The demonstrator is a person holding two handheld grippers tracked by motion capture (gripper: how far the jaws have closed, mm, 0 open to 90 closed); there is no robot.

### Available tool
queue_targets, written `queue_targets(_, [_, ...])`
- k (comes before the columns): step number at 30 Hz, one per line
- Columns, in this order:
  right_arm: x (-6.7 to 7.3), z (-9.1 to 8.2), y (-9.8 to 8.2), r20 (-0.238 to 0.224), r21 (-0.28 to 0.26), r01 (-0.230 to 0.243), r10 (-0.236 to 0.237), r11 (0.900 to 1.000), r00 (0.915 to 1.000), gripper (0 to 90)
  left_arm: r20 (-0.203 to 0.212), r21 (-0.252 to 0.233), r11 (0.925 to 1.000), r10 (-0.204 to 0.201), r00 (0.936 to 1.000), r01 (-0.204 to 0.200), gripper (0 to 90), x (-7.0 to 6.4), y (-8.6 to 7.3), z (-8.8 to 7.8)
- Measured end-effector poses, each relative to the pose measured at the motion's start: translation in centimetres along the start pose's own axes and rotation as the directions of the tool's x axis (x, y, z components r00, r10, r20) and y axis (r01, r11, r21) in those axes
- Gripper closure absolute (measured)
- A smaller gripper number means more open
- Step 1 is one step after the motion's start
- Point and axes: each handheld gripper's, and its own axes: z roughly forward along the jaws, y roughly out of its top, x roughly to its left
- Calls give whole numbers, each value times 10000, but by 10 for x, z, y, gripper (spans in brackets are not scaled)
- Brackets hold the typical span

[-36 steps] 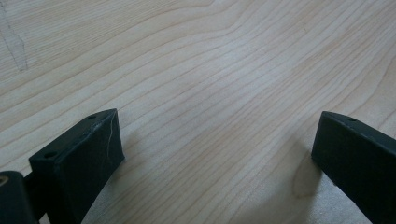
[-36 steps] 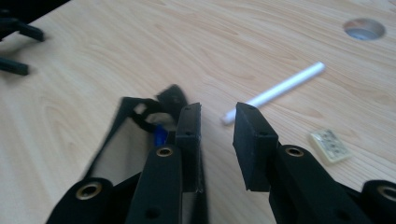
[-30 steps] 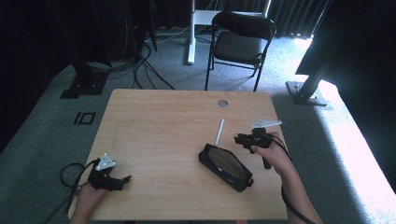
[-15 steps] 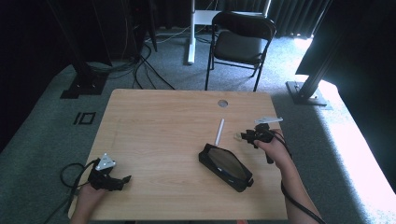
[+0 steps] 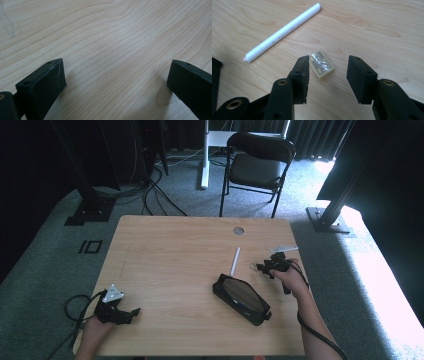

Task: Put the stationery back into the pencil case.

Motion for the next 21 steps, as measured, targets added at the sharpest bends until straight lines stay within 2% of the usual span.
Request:
queue_targets(2, [0, 4, 0, -36, 46, -1, 2, 10000, 10000, 512, 0, 3, 10000, 7, 10000, -7, 22, 0, 0, 0])
queue_targets(12, [3, 22, 0, 207, 484, 553, -563, 9973, 9982, 512, -1, 1, 10000, 4, 10000, -4, 22, 0, 0, 0])
queue_targets(18, [7, 27, 1, 269, 699, 940, -961, 9931, 9950, 560, 0, -5, 10000, 0, 10000, 0, 22, 0, 0, 0])
queue_targets(21, [9, 27, 1, 361, 779, 1107, -1138, 9908, 9928, 612, 2, -1, 10000, 6, 10000, -6, 22, 0, 0, 0])
